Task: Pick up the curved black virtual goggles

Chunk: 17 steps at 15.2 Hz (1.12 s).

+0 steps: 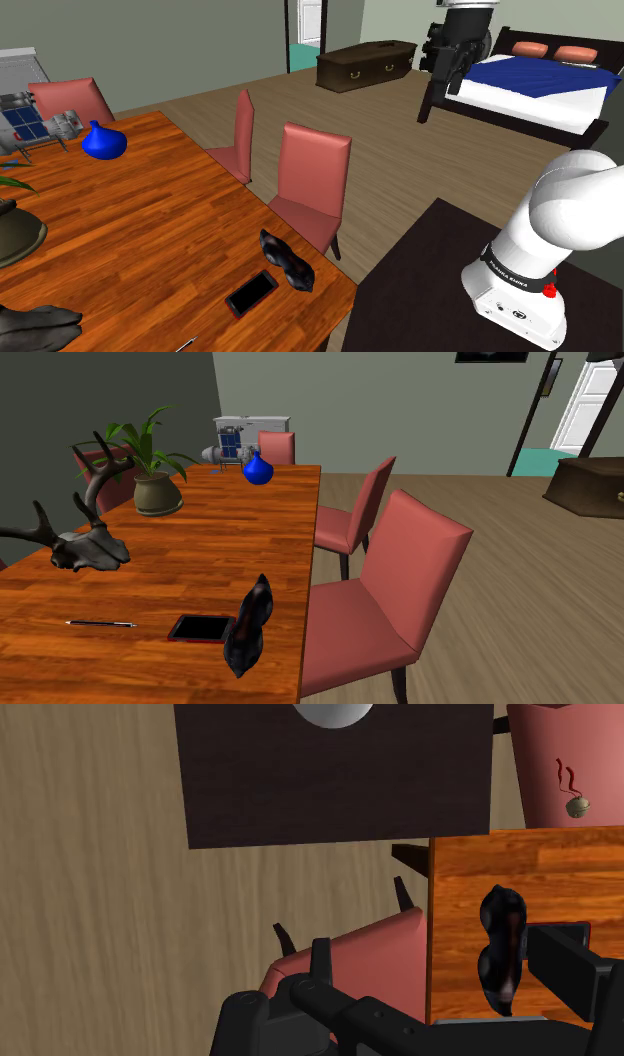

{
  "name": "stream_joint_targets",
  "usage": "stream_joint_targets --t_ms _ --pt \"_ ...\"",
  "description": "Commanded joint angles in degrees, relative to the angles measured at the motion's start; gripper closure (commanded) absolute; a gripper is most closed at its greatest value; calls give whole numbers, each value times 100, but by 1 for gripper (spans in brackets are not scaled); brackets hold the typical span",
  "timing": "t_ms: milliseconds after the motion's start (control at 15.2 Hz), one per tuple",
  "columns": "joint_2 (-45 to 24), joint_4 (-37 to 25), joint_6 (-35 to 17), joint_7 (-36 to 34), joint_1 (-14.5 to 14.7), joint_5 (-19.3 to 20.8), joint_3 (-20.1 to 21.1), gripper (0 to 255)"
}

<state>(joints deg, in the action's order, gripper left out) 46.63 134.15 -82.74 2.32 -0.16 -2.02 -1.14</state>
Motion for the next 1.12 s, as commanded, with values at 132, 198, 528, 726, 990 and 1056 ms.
stream_joint_targets --t_ms 132,198,528,726,990,1056 --pt "-74 260 -335 -157 49 -114 160 0" --pt "-123 380 -506 -234 75 -171 241 0" --pt "-509 873 -1396 -609 218 -448 655 0" --pt "-855 1077 -1955 -829 306 -598 908 0" --pt "-1447 1236 -2719 -1125 412 -760 1246 0" --pt "-1617 1255 -2912 -1200 435 -790 1330 0"
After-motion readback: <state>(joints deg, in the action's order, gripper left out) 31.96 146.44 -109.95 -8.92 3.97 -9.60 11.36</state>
